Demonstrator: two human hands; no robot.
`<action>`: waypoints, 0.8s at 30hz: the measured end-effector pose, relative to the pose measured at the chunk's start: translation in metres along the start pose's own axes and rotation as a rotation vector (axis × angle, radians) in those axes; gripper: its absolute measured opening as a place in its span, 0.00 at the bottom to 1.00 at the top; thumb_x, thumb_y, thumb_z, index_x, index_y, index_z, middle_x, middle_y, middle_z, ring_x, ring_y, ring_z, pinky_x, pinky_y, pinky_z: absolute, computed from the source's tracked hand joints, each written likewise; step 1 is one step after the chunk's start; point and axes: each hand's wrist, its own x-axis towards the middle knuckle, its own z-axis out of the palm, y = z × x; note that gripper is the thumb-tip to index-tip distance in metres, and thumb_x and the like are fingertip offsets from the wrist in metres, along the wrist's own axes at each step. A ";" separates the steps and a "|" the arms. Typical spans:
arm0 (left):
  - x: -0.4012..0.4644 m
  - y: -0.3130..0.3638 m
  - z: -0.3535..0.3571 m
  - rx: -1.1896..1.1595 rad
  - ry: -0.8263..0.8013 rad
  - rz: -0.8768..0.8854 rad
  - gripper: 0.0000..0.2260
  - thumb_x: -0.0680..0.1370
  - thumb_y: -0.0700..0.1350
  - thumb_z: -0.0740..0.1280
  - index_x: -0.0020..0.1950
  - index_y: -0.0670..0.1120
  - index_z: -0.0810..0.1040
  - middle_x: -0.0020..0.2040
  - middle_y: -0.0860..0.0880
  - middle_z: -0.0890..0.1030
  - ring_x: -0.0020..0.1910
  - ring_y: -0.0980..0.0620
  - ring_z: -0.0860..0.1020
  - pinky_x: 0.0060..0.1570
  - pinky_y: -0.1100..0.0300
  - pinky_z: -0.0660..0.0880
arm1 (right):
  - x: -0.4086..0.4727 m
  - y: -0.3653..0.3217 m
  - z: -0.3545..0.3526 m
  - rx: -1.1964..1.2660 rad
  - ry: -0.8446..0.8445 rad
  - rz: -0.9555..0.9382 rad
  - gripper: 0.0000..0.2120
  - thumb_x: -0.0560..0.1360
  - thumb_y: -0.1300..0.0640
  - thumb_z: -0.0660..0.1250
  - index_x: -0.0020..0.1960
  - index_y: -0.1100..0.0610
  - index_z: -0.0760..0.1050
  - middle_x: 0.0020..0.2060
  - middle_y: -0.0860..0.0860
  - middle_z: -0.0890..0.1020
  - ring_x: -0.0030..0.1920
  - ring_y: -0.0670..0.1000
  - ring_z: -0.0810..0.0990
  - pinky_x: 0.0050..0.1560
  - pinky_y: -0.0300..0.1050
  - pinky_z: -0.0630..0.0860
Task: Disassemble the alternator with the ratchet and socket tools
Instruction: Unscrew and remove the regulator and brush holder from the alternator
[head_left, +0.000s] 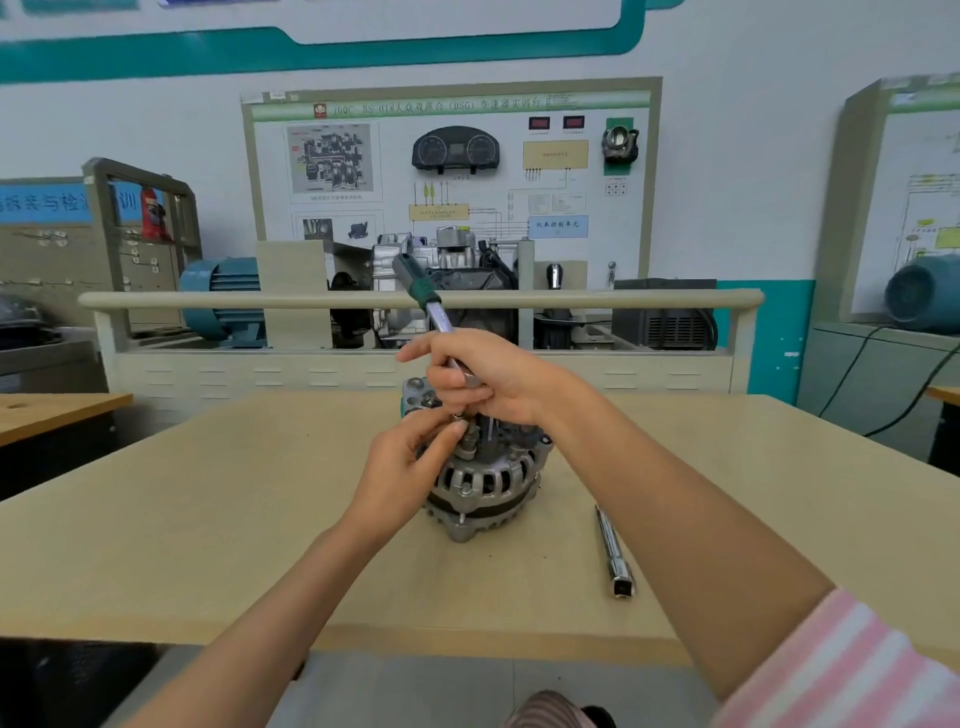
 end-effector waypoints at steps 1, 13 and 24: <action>0.001 -0.001 0.000 0.007 0.003 0.019 0.06 0.77 0.45 0.64 0.47 0.49 0.81 0.40 0.47 0.81 0.41 0.50 0.78 0.44 0.54 0.73 | 0.001 0.001 0.003 0.037 0.063 -0.011 0.12 0.76 0.65 0.52 0.49 0.59 0.74 0.20 0.45 0.65 0.18 0.43 0.55 0.21 0.36 0.57; 0.002 -0.002 0.000 0.039 -0.011 0.042 0.06 0.78 0.41 0.64 0.46 0.50 0.79 0.38 0.49 0.79 0.38 0.55 0.74 0.40 0.60 0.70 | 0.009 0.010 0.020 0.295 0.532 -0.011 0.07 0.79 0.61 0.54 0.43 0.56 0.67 0.23 0.48 0.69 0.16 0.43 0.58 0.24 0.38 0.59; -0.002 0.003 0.000 0.026 0.027 0.082 0.23 0.74 0.30 0.64 0.45 0.62 0.77 0.40 0.66 0.81 0.42 0.67 0.76 0.41 0.73 0.70 | 0.006 0.030 0.052 0.580 0.982 -0.347 0.12 0.82 0.57 0.53 0.40 0.56 0.63 0.26 0.51 0.70 0.18 0.41 0.65 0.21 0.33 0.63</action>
